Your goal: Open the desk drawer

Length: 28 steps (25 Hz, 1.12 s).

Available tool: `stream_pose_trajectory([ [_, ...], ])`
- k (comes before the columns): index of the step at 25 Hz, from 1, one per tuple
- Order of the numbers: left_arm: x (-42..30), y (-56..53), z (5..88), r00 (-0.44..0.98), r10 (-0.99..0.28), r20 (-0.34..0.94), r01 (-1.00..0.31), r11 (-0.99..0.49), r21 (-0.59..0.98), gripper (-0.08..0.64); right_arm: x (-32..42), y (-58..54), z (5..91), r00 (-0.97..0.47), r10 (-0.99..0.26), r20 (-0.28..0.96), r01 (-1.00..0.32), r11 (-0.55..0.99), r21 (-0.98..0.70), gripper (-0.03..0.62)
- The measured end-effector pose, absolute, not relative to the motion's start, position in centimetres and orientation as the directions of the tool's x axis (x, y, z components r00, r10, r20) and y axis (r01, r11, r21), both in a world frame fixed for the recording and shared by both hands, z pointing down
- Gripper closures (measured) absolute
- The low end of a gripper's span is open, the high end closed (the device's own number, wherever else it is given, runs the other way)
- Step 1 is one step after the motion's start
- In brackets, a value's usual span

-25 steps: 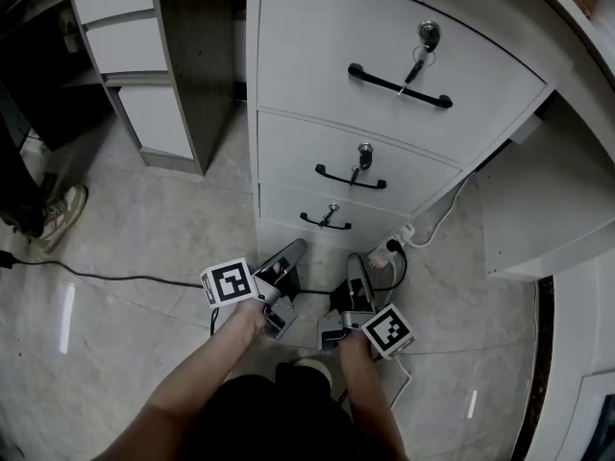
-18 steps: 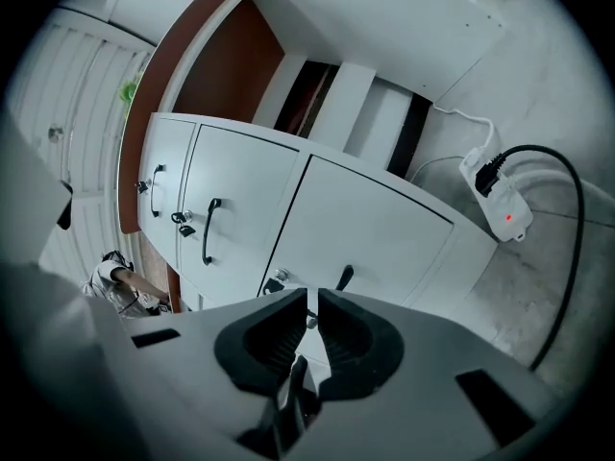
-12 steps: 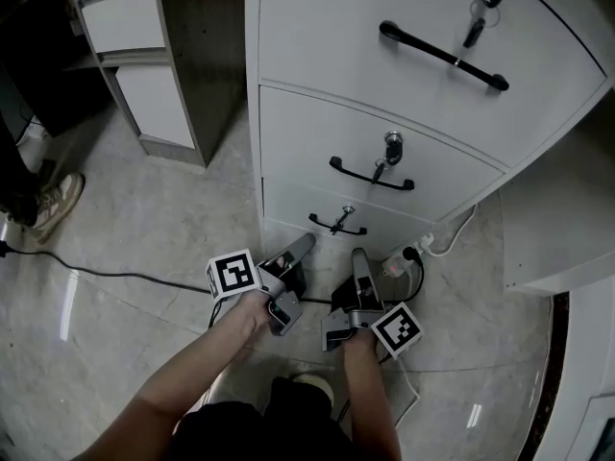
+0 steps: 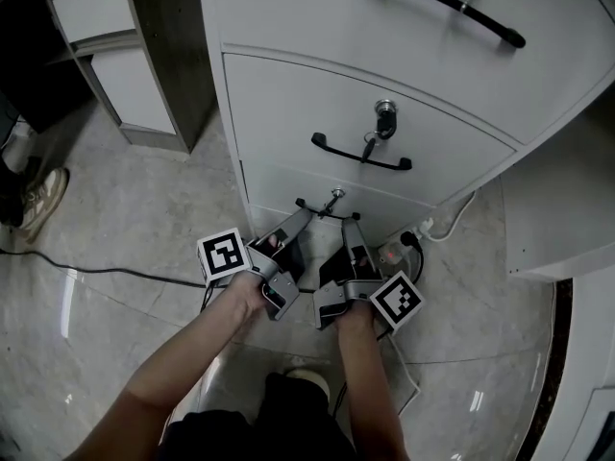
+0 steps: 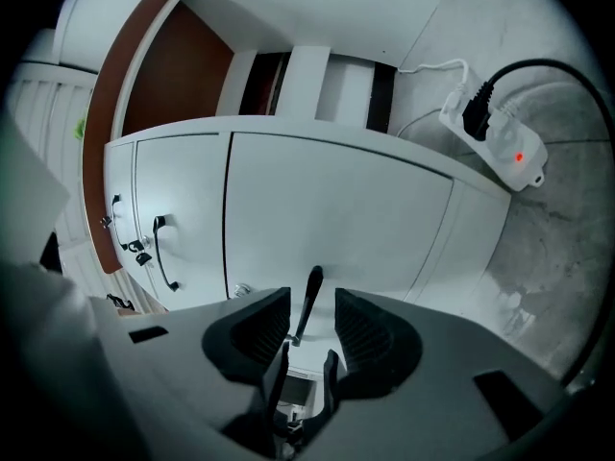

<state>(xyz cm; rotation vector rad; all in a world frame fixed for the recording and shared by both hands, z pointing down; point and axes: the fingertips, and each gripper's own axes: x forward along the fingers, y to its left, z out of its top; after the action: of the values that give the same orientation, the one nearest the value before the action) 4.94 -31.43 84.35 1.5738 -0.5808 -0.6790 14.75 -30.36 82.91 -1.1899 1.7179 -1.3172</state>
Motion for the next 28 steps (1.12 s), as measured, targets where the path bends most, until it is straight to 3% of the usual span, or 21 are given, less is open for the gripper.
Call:
stream_pose_trajectory([
  [4,5.5,-32.2,83.9,0.701,-0.707,-0.091,0.013,-0.116,0.993,0.394,13.9,-31.2,83.4,-0.364,-0.931,0.02,-0.19,0.054,-0.98,0.46],
  [13,5.3,-32.9,84.1,0.674,-0.73,-0.113,0.105,-0.056,0.993,0.399,14.1,-31.6,83.7,-0.307,-0.951,0.027,-0.149,0.02,-0.989,0.462],
  [16,5.3,-32.8,83.9,0.678,-0.728,-0.105,0.08,-0.069,0.994,0.422,14.1,-31.7,83.1,-0.302,-0.953,0.031,-0.191,0.029,-0.981,0.537],
  [22,5.3,-32.9,83.2,0.692,-0.712,-0.118,0.03,-0.135,0.99,0.515,14.1,-31.6,83.1,-0.292,-0.956,0.037,-0.169,0.014,-0.985,0.543],
  [28,5.2,-32.6,83.1,0.685,-0.72,-0.116,0.045,-0.118,0.992,0.52,14.1,-31.4,83.1,-0.287,-0.957,0.036,-0.181,0.017,-0.983,0.543],
])
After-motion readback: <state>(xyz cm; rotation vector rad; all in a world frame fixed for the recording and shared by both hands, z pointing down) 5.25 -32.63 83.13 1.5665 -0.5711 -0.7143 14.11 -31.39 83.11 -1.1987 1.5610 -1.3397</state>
